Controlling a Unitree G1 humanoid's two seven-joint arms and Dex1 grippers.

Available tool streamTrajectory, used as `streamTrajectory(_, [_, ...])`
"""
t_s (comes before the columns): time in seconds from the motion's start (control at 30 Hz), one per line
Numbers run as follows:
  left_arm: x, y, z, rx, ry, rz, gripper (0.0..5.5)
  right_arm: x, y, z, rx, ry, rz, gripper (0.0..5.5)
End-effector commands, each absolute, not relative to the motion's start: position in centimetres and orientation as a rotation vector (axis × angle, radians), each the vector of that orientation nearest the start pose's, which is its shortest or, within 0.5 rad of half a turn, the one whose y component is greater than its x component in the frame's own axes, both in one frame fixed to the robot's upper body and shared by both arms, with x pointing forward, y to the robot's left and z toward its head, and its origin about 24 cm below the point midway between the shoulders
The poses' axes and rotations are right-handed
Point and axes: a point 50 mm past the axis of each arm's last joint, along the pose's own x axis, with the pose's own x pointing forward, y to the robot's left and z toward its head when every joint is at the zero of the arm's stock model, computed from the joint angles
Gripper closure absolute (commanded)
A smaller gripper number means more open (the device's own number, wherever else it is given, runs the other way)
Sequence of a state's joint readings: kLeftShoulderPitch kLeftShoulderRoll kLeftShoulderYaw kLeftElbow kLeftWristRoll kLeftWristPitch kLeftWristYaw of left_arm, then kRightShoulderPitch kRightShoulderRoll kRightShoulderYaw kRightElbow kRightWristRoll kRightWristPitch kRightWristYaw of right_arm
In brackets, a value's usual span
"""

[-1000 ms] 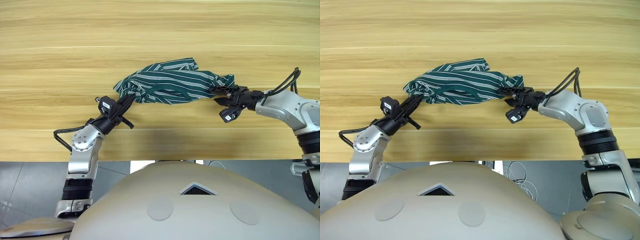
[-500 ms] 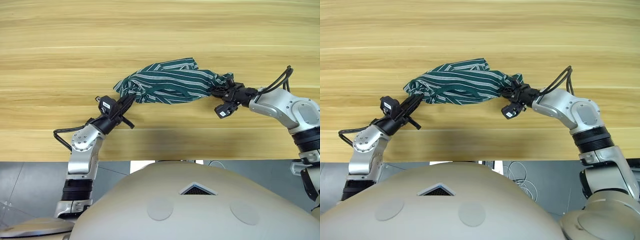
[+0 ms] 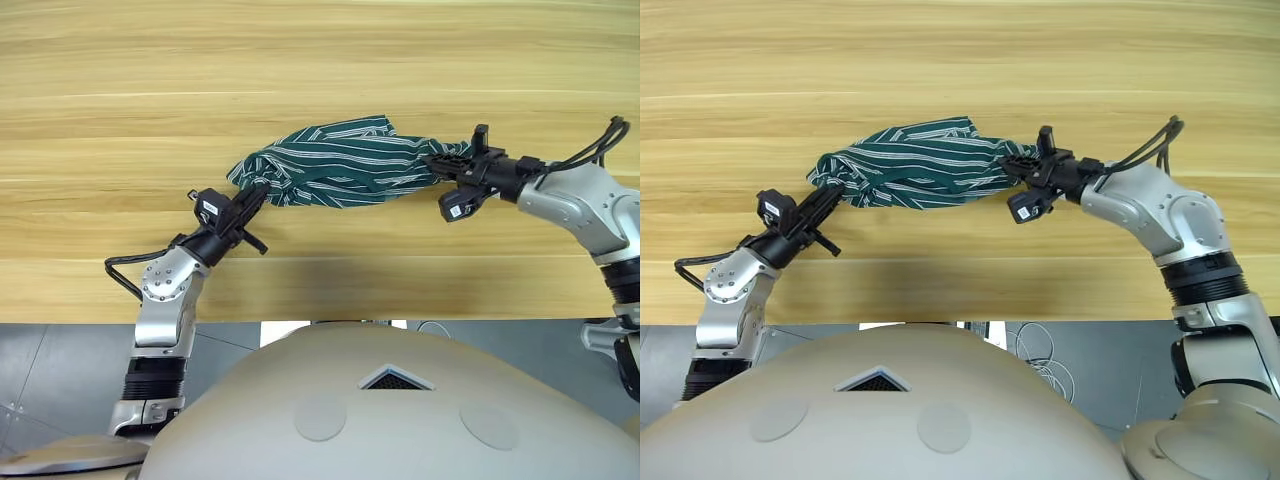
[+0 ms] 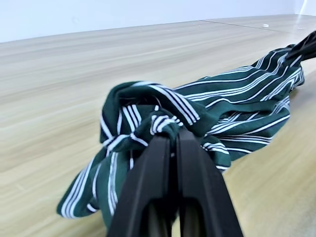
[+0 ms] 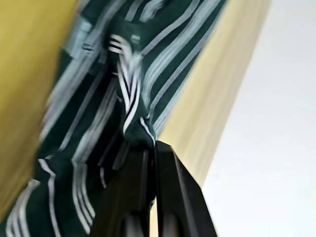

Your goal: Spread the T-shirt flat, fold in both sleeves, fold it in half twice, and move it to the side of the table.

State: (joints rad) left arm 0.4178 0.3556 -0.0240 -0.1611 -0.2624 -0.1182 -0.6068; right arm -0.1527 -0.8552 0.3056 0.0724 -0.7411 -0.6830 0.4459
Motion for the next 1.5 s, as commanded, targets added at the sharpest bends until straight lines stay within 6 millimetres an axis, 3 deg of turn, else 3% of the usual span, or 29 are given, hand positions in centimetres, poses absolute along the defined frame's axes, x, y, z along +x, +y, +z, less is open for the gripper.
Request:
streamTrajectory(0.03, [16.2, 19.3, 2.4, 0.053, 0.109, -0.555, 5.50, 24.6, -20.1, 8.5, -1.574, -0.284, 1.032, 5.47])
streamTrajectory(0.13, [16.8, 19.5, 4.1, 0.050, -0.003, -0.540, 5.50, 24.6, -19.8, 9.4, -1.415, -0.303, 1.032, 5.47])
streamTrajectory(0.3, [17.2, 19.8, 8.8, 0.070, -0.194, -0.612, 5.50, 25.4, -21.5, 14.5, -1.058, -0.350, 0.933, 5.47])
streamTrajectory(0.4, [17.9, 20.6, 12.8, 0.061, -0.321, -0.604, 5.50, 25.9, -23.0, 18.5, -0.807, -0.437, 0.828, 5.47])
streamTrajectory(0.5, [19.3, 21.4, 14.6, 0.039, -0.363, -0.591, 5.50, 27.0, -23.2, 20.6, -0.627, -0.478, 0.774, 5.47])
streamTrajectory(0.67, [23.9, 22.2, 16.5, 0.084, -0.324, -0.588, 5.50, 31.6, -22.2, 22.1, -0.519, -0.413, 0.722, 5.47])
streamTrajectory(0.77, [28.8, 22.5, 18.2, 0.123, -0.259, -0.598, 5.50, 36.2, -22.0, 23.4, -0.477, -0.323, 0.646, 5.47])
streamTrajectory(0.83, [33.8, 22.8, 19.8, 0.124, -0.202, -0.553, 5.50, 39.1, -21.2, 24.8, -0.432, -0.258, 0.580, 5.47])
streamTrajectory(0.87, [36.6, 23.0, 21.2, 0.130, -0.174, -0.496, 5.50, 40.4, -20.3, 26.3, -0.422, -0.246, 0.532, 5.47])
streamTrajectory(0.93, [39.8, 23.3, 24.0, 0.155, -0.138, -0.376, 5.50, 41.6, -18.3, 29.3, -0.403, -0.249, 0.460, 5.47])
streamTrajectory(1.03, [41.0, 24.3, 27.6, 0.211, -0.148, -0.201, 5.50, 41.9, -16.2, 33.3, -0.403, -0.304, 0.362, 5.47])
streamTrajectory(1.17, [41.0, 24.4, 30.9, 0.210, -0.218, -0.141, 5.50, 41.0, -16.4, 37.3, -0.344, -0.405, 0.303, 5.47])
streamTrajectory(1.27, [41.2, 24.1, 30.3, 0.214, -0.206, -0.169, 5.50, 41.5, -17.1, 35.5, -0.337, -0.344, 0.316, 5.47])
streamTrajectory(1.5, [42.0, 22.2, 25.5, 0.256, -0.090, -0.273, 5.50, 42.5, -18.5, 25.9, -0.352, -0.067, 0.417, 5.47])
